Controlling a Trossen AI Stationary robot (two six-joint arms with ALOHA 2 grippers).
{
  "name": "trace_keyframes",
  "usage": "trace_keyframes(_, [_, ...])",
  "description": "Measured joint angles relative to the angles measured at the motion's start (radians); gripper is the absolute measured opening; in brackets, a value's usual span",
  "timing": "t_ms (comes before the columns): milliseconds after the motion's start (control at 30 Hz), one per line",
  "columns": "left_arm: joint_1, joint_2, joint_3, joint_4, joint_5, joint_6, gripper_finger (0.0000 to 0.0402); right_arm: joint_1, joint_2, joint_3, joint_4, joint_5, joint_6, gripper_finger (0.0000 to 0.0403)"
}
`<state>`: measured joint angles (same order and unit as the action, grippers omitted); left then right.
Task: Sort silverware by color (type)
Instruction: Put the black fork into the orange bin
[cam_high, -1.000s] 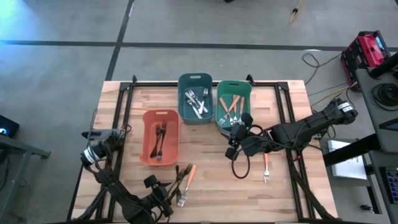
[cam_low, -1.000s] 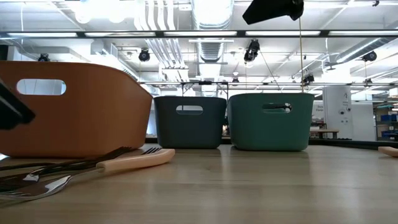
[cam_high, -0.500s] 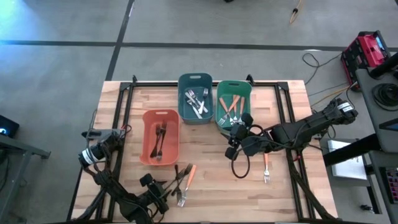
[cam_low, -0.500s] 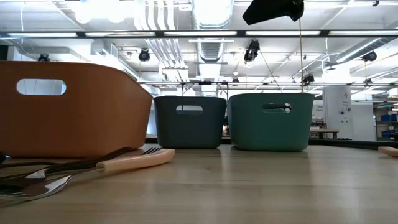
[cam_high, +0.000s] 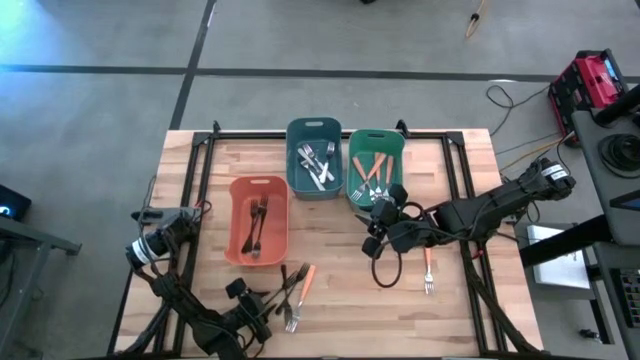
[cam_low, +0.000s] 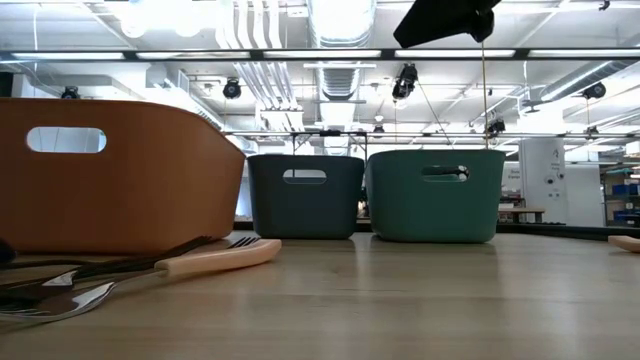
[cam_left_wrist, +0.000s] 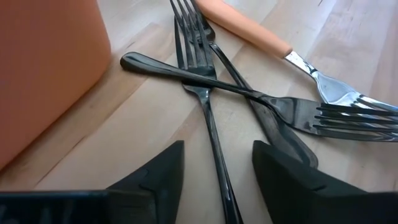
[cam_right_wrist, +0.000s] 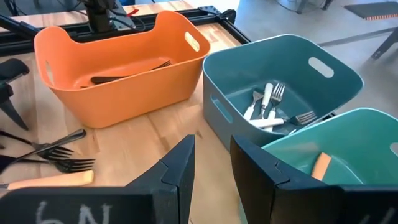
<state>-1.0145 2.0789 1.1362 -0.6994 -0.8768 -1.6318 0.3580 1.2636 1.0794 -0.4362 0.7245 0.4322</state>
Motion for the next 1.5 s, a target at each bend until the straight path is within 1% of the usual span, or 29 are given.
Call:
trace_keyframes(133, [0.001, 0.001, -0.005, -0.004, -0.003, 0.000, 0.0125, 0.000, 0.000, 0.000, 0.000, -0.001, 0.014, 0.0093])
trace_keyframes(400, [0.003, 0.002, -0.007, -0.020, -0.003, 0.003, 0.0019, 0.018, 0.000, 0.000, 0.000, -0.002, 0.014, 0.0093])
trace_keyframes(433, [0.003, 0.002, -0.007, -0.022, -0.003, 0.002, 0.0010, 0.018, 0.000, 0.000, 0.000, -0.001, 0.014, 0.0093])
trace_keyframes(667, [0.005, 0.002, 0.009, -0.038, 0.000, -0.009, 0.0004, 0.018, 0.000, 0.000, 0.000, -0.001, 0.014, 0.0093])
trace_keyframes(833, [0.005, -0.007, 0.025, -0.094, 0.026, -0.046, 0.0002, 0.018, 0.000, 0.000, 0.000, -0.001, 0.014, 0.0093])
trace_keyframes(1200, [0.008, -0.088, 0.026, -0.114, 0.111, -0.062, 0.0001, 0.020, 0.000, 0.000, 0.000, -0.026, 0.013, 0.0093])
trace_keyframes(1367, [0.009, -0.128, 0.026, -0.132, 0.118, -0.086, 0.0001, 0.022, 0.000, 0.000, 0.000, -0.026, 0.013, 0.0093])
trace_keyframes(1500, [0.012, -0.146, 0.026, -0.147, 0.143, -0.113, 0.0001, 0.022, 0.000, 0.000, 0.000, -0.026, 0.013, 0.0093])
